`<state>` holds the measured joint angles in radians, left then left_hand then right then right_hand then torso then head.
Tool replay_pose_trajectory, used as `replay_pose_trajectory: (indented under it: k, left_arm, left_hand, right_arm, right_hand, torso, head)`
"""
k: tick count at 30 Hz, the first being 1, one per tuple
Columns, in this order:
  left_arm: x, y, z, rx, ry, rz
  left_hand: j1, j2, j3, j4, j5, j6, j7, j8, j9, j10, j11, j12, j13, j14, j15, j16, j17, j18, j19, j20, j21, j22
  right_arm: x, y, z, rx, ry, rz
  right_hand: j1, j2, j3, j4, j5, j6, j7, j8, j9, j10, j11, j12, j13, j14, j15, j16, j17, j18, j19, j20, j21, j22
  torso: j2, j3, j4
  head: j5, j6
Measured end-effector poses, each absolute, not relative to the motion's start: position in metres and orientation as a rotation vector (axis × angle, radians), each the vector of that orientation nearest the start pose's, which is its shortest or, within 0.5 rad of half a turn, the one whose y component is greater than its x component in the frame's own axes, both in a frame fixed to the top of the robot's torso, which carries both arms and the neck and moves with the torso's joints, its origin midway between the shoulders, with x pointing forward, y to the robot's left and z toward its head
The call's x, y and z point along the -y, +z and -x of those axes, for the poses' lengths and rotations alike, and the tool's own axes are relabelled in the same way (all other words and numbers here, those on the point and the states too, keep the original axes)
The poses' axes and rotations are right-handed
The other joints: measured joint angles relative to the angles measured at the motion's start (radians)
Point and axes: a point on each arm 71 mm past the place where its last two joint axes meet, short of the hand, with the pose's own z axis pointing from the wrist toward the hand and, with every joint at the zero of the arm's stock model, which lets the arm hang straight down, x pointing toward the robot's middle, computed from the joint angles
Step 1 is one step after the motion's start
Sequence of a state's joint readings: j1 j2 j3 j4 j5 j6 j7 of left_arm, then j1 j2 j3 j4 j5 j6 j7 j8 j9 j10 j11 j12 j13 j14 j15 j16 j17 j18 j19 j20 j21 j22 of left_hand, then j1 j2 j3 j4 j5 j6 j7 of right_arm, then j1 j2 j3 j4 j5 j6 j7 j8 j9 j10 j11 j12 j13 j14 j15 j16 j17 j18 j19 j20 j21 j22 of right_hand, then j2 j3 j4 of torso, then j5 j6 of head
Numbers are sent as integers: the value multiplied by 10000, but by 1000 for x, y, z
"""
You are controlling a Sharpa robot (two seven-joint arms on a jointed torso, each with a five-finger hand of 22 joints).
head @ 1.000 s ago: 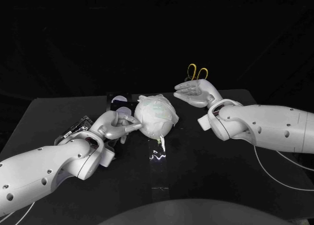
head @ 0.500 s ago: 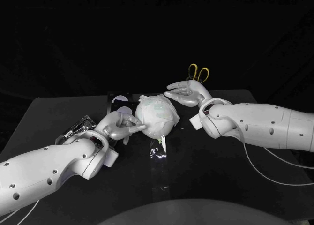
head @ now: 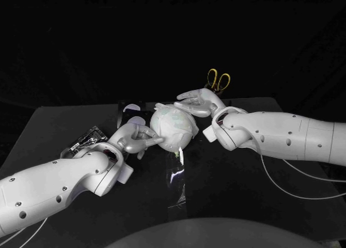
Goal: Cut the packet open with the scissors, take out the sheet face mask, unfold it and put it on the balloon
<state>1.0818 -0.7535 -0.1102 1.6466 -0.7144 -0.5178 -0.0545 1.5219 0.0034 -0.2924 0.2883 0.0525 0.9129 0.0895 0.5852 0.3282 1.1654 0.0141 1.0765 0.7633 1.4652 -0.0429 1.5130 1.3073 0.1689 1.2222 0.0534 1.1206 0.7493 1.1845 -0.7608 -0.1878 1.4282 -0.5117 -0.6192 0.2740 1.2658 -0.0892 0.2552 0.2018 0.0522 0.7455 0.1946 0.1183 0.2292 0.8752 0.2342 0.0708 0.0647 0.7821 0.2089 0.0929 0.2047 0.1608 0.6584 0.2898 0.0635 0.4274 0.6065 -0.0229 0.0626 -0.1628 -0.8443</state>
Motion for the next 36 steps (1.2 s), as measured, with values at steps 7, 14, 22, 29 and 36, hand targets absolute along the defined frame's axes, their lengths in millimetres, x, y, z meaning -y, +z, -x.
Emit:
replay_pose_trajectory:
  k: [7,14,22,29,36]
  left_arm:
    - [-131,-251,-423,-18680,-10985,6278]
    - [-128,-249,-422,-18524,-11150,6482]
    - [-126,-246,-420,-18319,-11343,6799]
    - [-126,-246,-420,-18265,-11400,7040]
    - [-127,-246,-420,-18301,-11414,7173]
  left_hand:
    - [126,126,60,-2,0,70,-1,0,-52,36,-35,0,-35,0,0,0,1,-8,-37,-36,53,42]
    - [451,300,172,-39,0,70,0,-83,-151,36,-35,-212,-209,36,-35,-1,3,-73,-58,-55,102,94]
    - [1309,738,728,-57,0,225,-80,-322,-340,55,-53,-439,-360,2,-73,-2,5,-80,-110,-106,219,159]
    - [2325,795,1816,98,-33,513,-87,-442,-465,240,27,-682,-292,41,-169,89,9,-160,-182,-177,401,376]
    - [2494,347,3492,421,-31,528,-45,-514,-420,435,223,-698,88,36,-172,115,9,-232,-182,-177,668,640]
  right_arm:
    - [202,-236,-484,-15576,10501,-6552]
    - [199,-235,-483,-15729,10489,-6452]
    - [194,-235,-479,-15854,10527,-6356]
    - [194,-235,-479,-15888,10470,-6326]
    - [194,-235,-479,-15917,10426,-6308]
  right_hand:
    - [105,105,-109,50,0,288,66,34,28,56,-56,0,0,261,-44,-17,-24,-4,1,0,0,-134]
    - [234,234,-194,24,0,547,88,76,55,131,-59,-1,-1,475,-40,-19,-45,-68,1,0,0,-242]
    - [303,303,-233,-16,0,627,119,95,55,217,-73,-2,-15,576,-73,-23,-101,-72,1,0,0,-305]
    - [303,302,-233,-16,0,627,119,94,54,217,-73,-3,-11,576,-73,-57,-99,-73,1,0,0,-307]
    - [303,302,-233,-16,0,677,112,93,53,253,-109,-3,-11,575,-73,-58,-99,-76,2,0,0,-316]
  torso:
    - [-5,-5,-2]
    - [-5,-4,-2]
    - [-5,-2,-2]
    - [-5,0,-2]
    - [-5,0,-5]
  head:
    - [12,-6]
    - [15,-8]
    - [15,-8]
    - [16,-15]
    - [40,-41]
